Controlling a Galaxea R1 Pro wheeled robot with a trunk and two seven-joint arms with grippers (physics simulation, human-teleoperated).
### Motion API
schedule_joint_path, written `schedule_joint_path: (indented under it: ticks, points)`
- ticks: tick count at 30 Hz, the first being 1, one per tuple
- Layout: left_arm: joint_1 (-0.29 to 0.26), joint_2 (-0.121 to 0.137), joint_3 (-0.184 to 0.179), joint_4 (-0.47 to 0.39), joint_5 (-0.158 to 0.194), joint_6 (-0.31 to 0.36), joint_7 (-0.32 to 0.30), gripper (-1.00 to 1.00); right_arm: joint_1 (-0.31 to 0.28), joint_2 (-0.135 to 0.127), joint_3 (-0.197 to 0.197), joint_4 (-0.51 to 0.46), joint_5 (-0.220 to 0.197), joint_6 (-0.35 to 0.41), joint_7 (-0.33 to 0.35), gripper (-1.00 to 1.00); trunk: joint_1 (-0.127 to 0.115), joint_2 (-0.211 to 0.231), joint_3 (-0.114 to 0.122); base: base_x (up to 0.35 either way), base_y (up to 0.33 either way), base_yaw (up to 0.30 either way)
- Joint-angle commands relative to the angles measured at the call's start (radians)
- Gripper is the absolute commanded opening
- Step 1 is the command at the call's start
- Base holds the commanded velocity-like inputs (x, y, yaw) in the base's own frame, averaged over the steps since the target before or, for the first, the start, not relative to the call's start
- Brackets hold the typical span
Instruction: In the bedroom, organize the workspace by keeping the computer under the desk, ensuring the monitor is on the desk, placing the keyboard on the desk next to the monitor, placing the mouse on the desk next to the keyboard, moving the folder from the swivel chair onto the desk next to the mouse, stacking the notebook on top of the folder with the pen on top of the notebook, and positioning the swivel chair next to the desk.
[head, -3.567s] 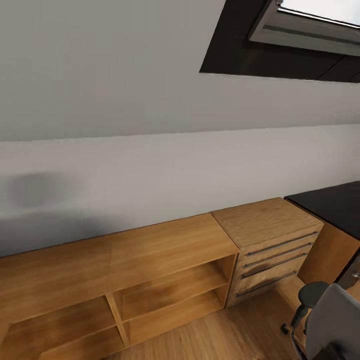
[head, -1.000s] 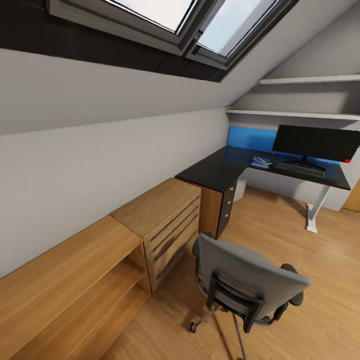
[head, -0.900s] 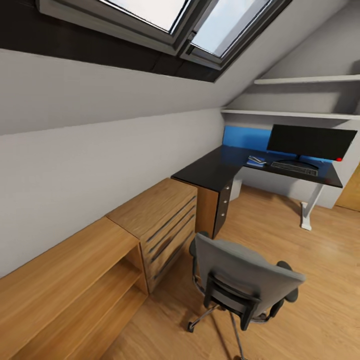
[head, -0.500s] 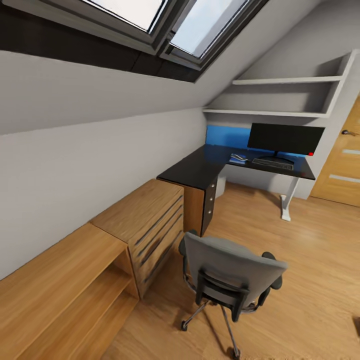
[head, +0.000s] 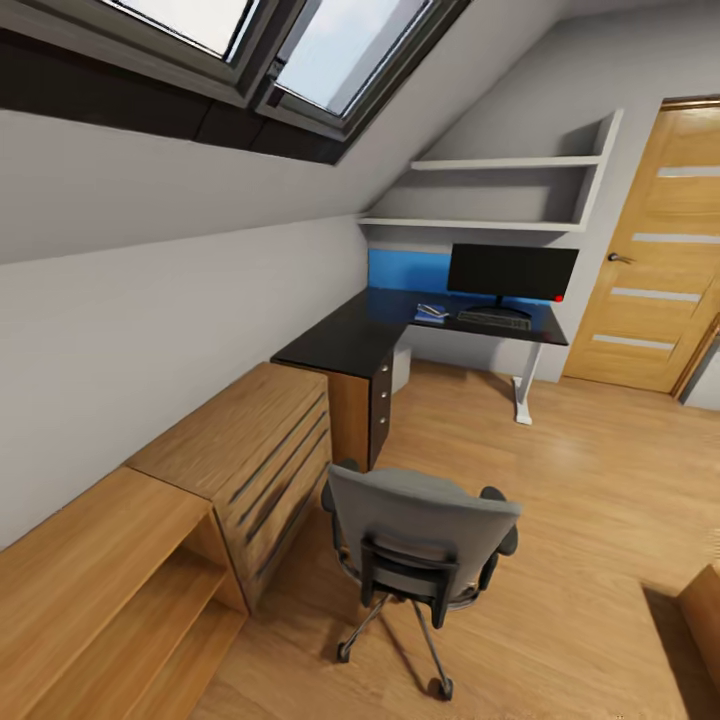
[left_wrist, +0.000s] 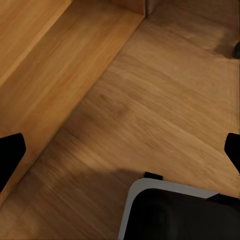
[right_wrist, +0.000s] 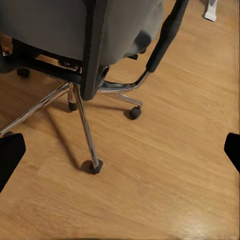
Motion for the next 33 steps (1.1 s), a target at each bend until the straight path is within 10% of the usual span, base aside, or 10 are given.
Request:
schedule_joint_path:
  ticks: [1,33]
  points:
    - [0.001,0.000,-0.009,-0.002,0.009,-0.001,0.003,1.00,-0.001,0.001,0.009,0.001,-0.004,-0.001,-0.006,1.00,0.000,-0.001,-0.001,0.000,0.118,-0.290]
    - [0.001,0.001,-0.009,-0.002,0.009,-0.001,0.003,1.00,-0.001,0.001,0.010,0.001,-0.001,-0.001,-0.007,1.00,0.000,-0.001,-0.001,0.000,0.092,-0.290]
